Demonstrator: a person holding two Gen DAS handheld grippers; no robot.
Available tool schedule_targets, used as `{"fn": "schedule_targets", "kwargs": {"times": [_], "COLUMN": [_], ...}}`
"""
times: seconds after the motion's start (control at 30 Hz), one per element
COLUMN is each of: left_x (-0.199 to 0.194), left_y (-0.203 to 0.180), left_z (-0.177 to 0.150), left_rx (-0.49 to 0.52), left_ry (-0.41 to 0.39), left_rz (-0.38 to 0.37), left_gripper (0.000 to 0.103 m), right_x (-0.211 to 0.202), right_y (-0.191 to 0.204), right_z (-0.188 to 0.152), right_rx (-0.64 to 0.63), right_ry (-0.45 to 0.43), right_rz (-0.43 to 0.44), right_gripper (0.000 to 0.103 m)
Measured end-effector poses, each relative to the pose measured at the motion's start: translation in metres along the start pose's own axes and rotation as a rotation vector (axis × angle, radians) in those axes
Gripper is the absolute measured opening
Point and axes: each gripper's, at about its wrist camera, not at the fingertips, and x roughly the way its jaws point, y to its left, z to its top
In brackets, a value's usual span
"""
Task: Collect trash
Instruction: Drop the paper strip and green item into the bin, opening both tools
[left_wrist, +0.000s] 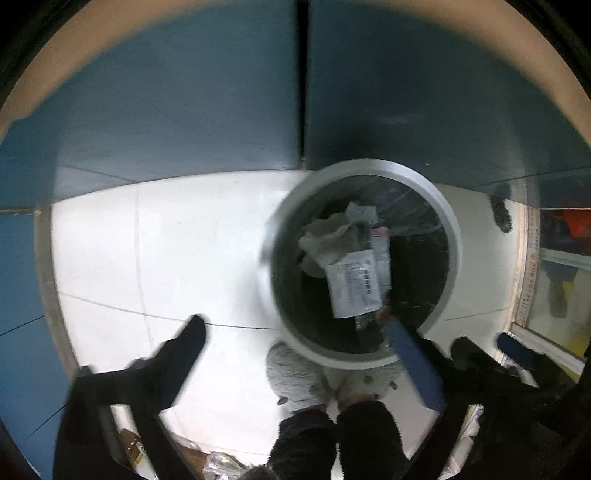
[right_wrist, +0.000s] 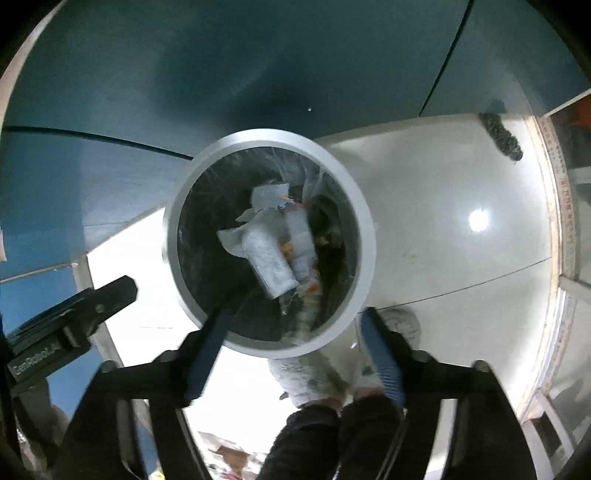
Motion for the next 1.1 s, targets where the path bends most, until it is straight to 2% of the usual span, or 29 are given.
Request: {"fn": "schedule_targets", "kwargs": {"times": [0.03, 0.07, 0.2, 0.37, 0.47, 0.67, 0.87, 1.1], "left_x": [-0.006, -0.01, -0.038, -0.092, -0.126, -0.195, -0.261, -0.336], "left_y": [0.003, 0.004, 0.012, 0.013, 0.015, 0.012, 0.007, 0.006], "left_z": [-0.003, -0.006, -0.022, -0.047, -0.058, -0.081, -0.108, -0.131], "left_rx": [-0.002, -0.003, -0.004, 0.01, -0.001, 0.015, 0.034, 0.066], "left_ry": [-0.011, -0.016, -0.041, -0.112, -0.131, -0.156, -0.164, -0.204], "left_rz": [0.014, 0.025, 0.057, 0.119, 0.099, 0.125, 0.103, 0.072], "left_gripper": [0.103, 0.103, 0.103, 0.103, 0.103, 0.103, 0.103, 0.103], "right_x": [-0.003, -0.007, -0.028, -0.072, -0.108, -0.183, -0.262, -0.358], "right_y": [0.0, 0.001, 0.012, 0.025, 0.033, 0.05, 0.064, 0.088], "right_z": [-0.001, -0.002, -0.009, -0.025, -0.039, -0.067, -0.095, -0.128], "right_rx": [-0.004, -0.012, -0.052, -0.079, -0.095, -0.123, -0.131, -0.143], "right_ry": [0.003, 0.003, -0.015, -0.031, -0.041, -0.057, -0.067, -0.121], "right_rz": [-0.007, -0.026, -0.094, -0.16, -0.175, -0.195, -0.204, -0.194], "right_gripper": [0.097, 0.101, 0.101, 0.101, 0.101, 0.101, 0.101, 0.101]}}
